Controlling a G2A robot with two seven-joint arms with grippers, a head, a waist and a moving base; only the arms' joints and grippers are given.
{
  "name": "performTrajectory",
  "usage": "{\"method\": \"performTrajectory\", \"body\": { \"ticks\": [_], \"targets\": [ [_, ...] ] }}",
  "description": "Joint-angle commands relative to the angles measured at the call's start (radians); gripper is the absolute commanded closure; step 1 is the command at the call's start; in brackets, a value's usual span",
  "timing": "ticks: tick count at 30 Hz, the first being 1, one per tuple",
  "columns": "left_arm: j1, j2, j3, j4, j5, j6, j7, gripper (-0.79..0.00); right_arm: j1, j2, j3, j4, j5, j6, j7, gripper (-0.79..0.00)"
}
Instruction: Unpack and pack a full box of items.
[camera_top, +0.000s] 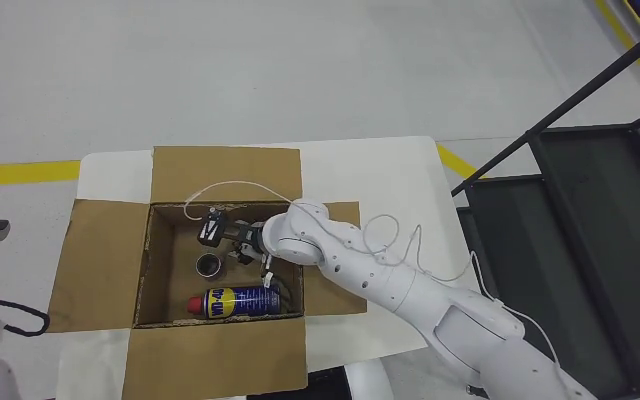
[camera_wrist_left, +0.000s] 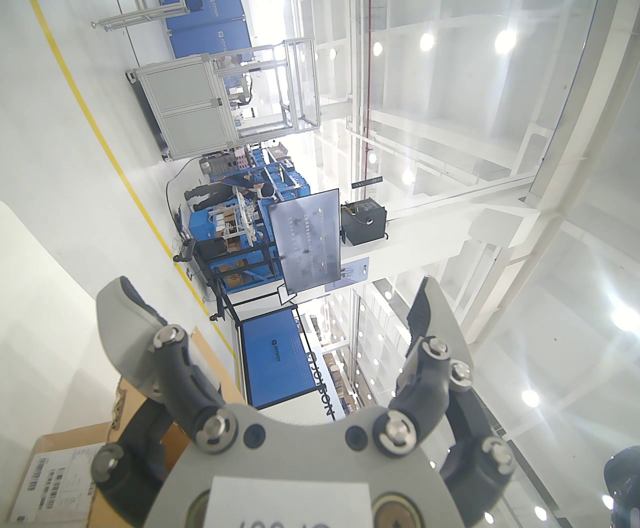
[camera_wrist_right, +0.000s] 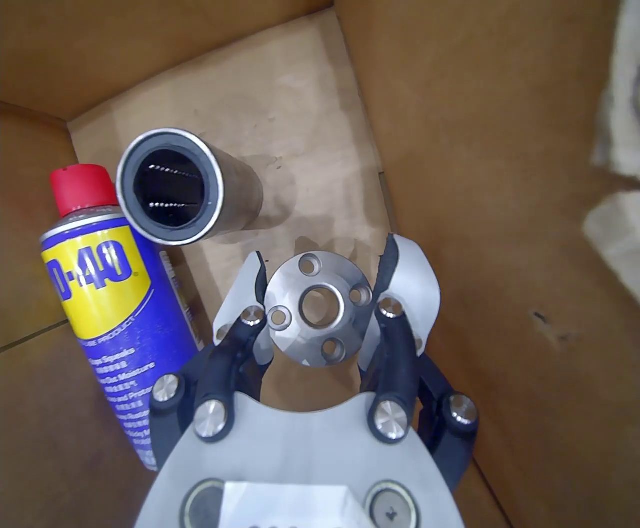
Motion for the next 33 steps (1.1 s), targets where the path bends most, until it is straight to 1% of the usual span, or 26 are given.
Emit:
{"method": "performTrajectory", "body": {
  "ticks": [1,11,13,16,17,19,23,26,28,33],
  "targets": [
    [0.0,0.0,0.0,0.0,0.0,0.0,0.0,-0.785,-0.003,-0.001,0.001,0.003,-0.013,0.006,-0.008,0.0],
    [0.0,0.0,0.0,0.0,0.0,0.0,0.0,-0.785,-0.006,-0.015,-0.011,0.031,-0.022,-0.002,-0.001,0.0],
    [0.0,0.0,0.0,0.0,0.0,0.0,0.0,-0.785,-0.003,-0.019,-0.015,0.04,-0.023,-0.004,0.004,-0.037],
    [0.0,0.0,0.0,0.0,0.0,0.0,0.0,-0.785,0.002,-0.024,-0.017,0.05,-0.023,-0.006,0.003,-0.117],
    [0.0,0.0,0.0,0.0,0.0,0.0,0.0,-0.785,0.003,-0.026,-0.018,0.054,-0.024,-0.004,0.006,-0.157],
    [0.0,0.0,0.0,0.0,0.0,0.0,0.0,-0.785,0.005,-0.029,-0.019,0.058,-0.027,-0.004,0.009,-0.2],
    [0.0,0.0,0.0,0.0,0.0,0.0,0.0,-0.785,0.008,-0.034,-0.019,0.063,-0.029,-0.004,0.017,-0.212],
    [0.0,0.0,0.0,0.0,0.0,0.0,0.0,-0.785,0.01,-0.038,-0.02,0.066,-0.037,-0.001,0.027,-0.24],
    [0.0,0.0,0.0,0.0,0.0,0.0,0.0,-0.785,0.01,-0.04,-0.019,0.065,-0.04,0.002,0.034,-0.24],
    [0.0,0.0,0.0,0.0,0.0,0.0,0.0,-0.785,0.01,-0.043,-0.016,0.058,-0.052,0.007,0.056,-0.286]
  ]
}}
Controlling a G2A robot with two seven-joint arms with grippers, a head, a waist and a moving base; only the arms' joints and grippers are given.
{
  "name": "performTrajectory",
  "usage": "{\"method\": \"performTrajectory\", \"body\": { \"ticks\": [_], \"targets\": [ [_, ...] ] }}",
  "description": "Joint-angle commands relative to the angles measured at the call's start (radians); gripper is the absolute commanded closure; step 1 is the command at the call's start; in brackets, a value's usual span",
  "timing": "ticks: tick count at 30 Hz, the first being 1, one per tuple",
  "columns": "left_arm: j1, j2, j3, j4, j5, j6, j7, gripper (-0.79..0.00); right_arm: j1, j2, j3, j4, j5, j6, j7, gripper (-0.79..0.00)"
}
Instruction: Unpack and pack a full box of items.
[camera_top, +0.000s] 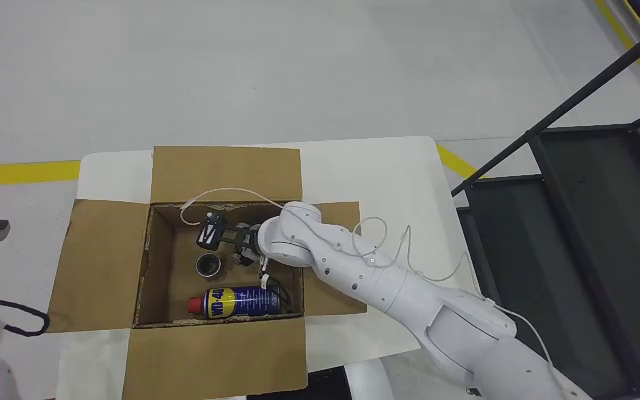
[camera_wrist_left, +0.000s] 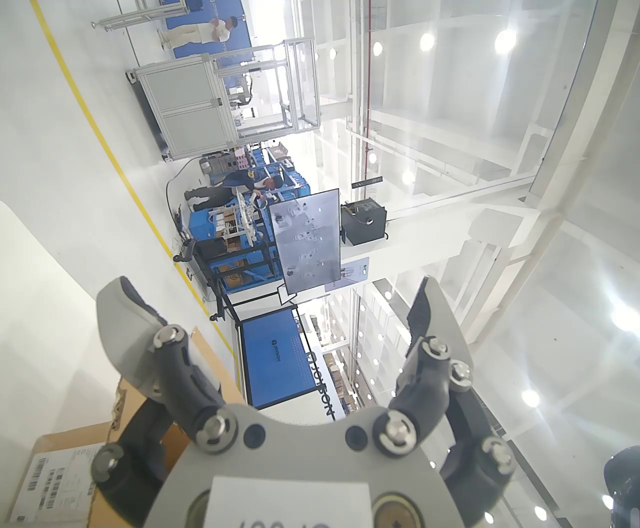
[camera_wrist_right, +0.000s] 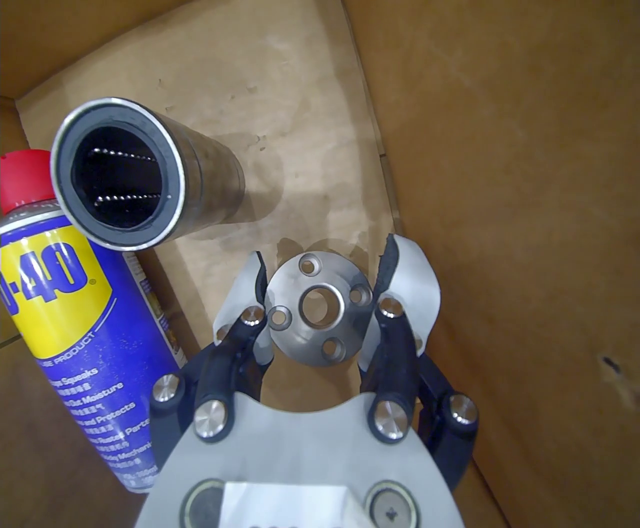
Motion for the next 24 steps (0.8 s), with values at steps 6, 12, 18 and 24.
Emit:
{"method": "performTrajectory", "body": {
  "ticks": [6,12,18,24],
  "targets": [
    [0.0,0.0,0.0,0.0,0.0,0.0,0.0,-0.785,-0.003,0.001,0.01,-0.031,-0.025,0.011,0.045,-0.317],
    [0.0,0.0,0.0,0.0,0.0,0.0,0.0,-0.785,-0.013,0.004,0.024,-0.058,-0.042,0.012,0.067,-0.357],
    [0.0,0.0,0.0,0.0,0.0,0.0,0.0,-0.785,-0.031,0.009,0.042,-0.077,-0.055,0.003,0.059,-0.48],
    [0.0,0.0,0.0,0.0,0.0,0.0,0.0,-0.785,-0.046,0.015,0.059,-0.11,-0.073,0.002,0.066,-0.526]
  ]
}}
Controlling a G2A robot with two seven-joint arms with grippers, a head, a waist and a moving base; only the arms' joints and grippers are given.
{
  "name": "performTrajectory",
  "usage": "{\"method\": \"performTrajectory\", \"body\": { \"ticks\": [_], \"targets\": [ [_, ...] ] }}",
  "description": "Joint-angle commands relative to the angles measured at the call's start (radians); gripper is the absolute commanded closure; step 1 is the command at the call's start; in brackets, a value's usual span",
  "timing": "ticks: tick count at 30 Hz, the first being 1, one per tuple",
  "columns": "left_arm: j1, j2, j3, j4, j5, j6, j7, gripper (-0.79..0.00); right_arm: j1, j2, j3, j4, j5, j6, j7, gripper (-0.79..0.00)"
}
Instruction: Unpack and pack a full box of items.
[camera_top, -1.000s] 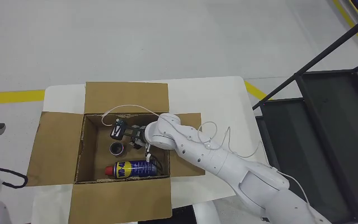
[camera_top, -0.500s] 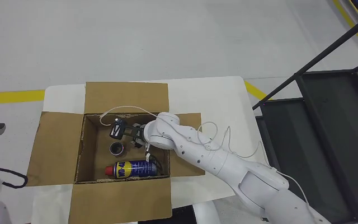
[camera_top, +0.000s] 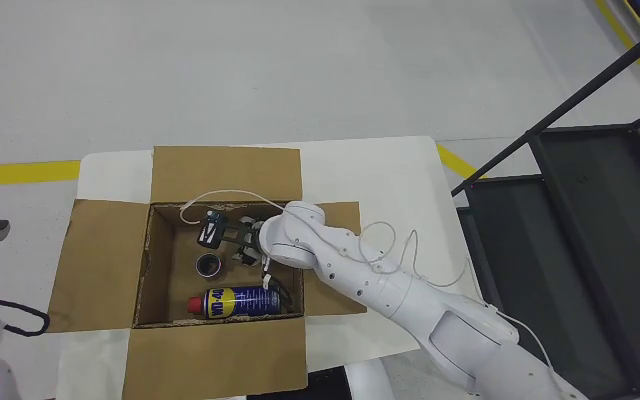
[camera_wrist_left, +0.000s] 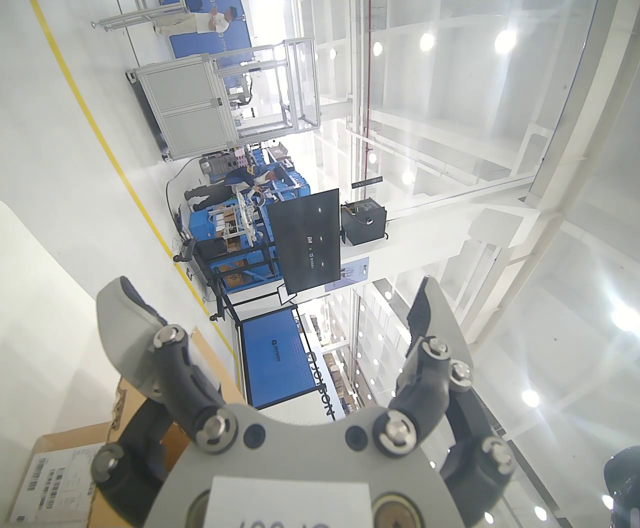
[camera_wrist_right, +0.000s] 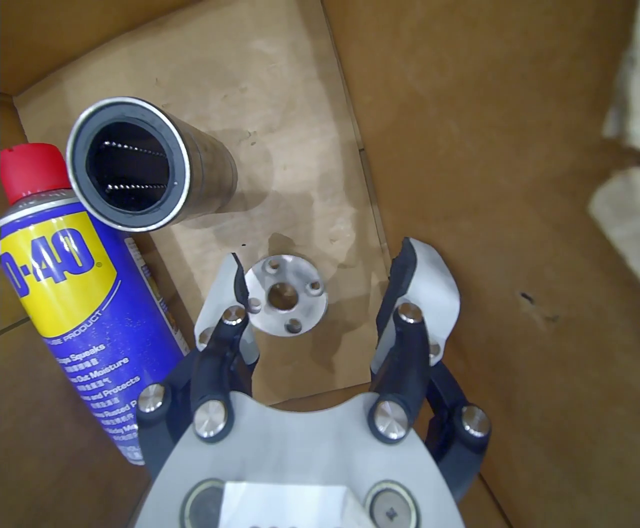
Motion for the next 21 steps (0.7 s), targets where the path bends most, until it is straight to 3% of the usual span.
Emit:
{"method": "performTrajectory", "body": {
  "ticks": [1,11,13,15,19,21],
  "targets": [
    [0.0,0.0,0.0,0.0,0.0,0.0,0.0,-0.785,-0.005,0.002,0.006,-0.011,-0.004,-0.002,0.0,-0.526],
    [0.0,0.0,0.0,0.0,0.0,0.0,0.0,-0.785,-0.034,0.013,0.043,-0.06,-0.013,-0.026,-0.02,-0.422],
    [0.0,0.0,0.0,0.0,0.0,0.0,0.0,-0.785,-0.041,0.015,0.05,-0.072,-0.011,-0.032,-0.027,-0.366],
    [0.0,0.0,0.0,0.0,0.0,0.0,0.0,-0.785,-0.048,0.018,0.059,-0.084,-0.004,-0.046,-0.04,-0.172],
    [0.0,0.0,0.0,0.0,0.0,0.0,0.0,-0.785,-0.065,0.025,0.079,-0.12,-0.005,-0.065,-0.065,0.0],
    [0.0,0.0,0.0,0.0,0.0,0.0,0.0,-0.785,-0.078,0.03,0.092,-0.147,-0.005,-0.079,-0.099,0.0]
  ]
}}
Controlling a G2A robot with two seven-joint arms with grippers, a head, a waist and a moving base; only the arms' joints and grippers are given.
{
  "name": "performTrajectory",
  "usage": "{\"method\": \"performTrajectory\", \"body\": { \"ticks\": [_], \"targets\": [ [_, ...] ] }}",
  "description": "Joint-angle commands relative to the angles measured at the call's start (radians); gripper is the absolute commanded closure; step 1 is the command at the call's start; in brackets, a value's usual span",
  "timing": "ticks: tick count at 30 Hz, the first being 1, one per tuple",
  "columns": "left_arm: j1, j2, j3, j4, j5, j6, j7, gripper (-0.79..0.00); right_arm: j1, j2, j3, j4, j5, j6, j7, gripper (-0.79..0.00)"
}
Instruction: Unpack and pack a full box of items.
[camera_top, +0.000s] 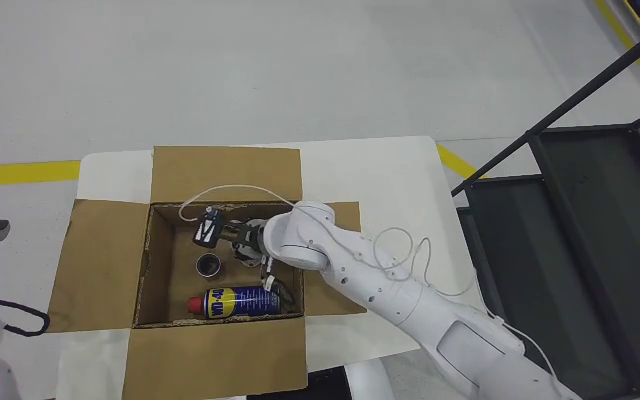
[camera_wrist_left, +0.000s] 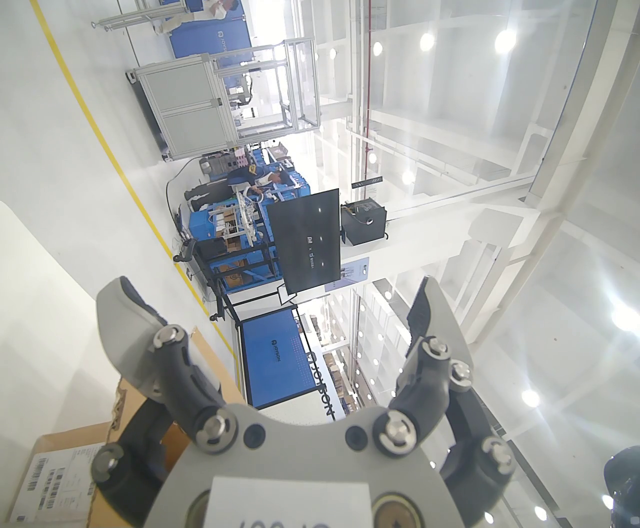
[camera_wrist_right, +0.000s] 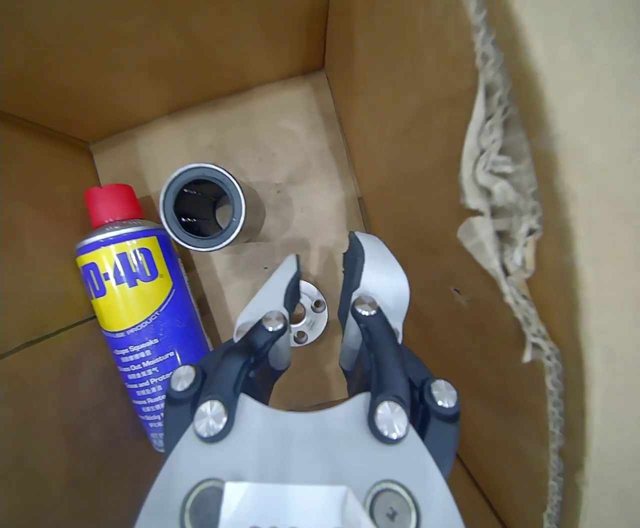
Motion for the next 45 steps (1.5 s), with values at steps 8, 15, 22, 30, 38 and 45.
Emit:
{"method": "performTrajectory", "body": {
  "ticks": [8,15,22,30,38,45],
  "targets": [
    [0.0,0.0,0.0,0.0,0.0,0.0,0.0,-0.785,-0.075,0.027,0.068,-0.095,-0.021,-0.084,-0.183,0.0],
    [0.0,0.0,0.0,0.0,0.0,0.0,0.0,-0.785,-0.137,0.05,0.119,-0.154,-0.074,-0.151,-0.356,0.0],
    [0.0,0.0,0.0,0.0,0.0,0.0,0.0,-0.785,-0.201,0.072,0.182,-0.209,-0.14,-0.171,-0.512,-0.16],
    [0.0,0.0,0.0,0.0,0.0,0.0,0.0,-0.785,-0.258,0.1,0.277,-0.258,-0.164,-0.213,-0.594,-0.385],
    [0.0,0.0,0.0,0.0,0.0,0.0,0.0,-0.785,-0.333,0.123,0.348,-0.317,-0.174,-0.228,-0.645,-0.659],
    [0.0,0.0,0.0,0.0,0.0,0.0,0.0,-0.785,-0.399,0.142,0.41,-0.327,-0.174,-0.267,-0.744,-0.742]
  ]
}}
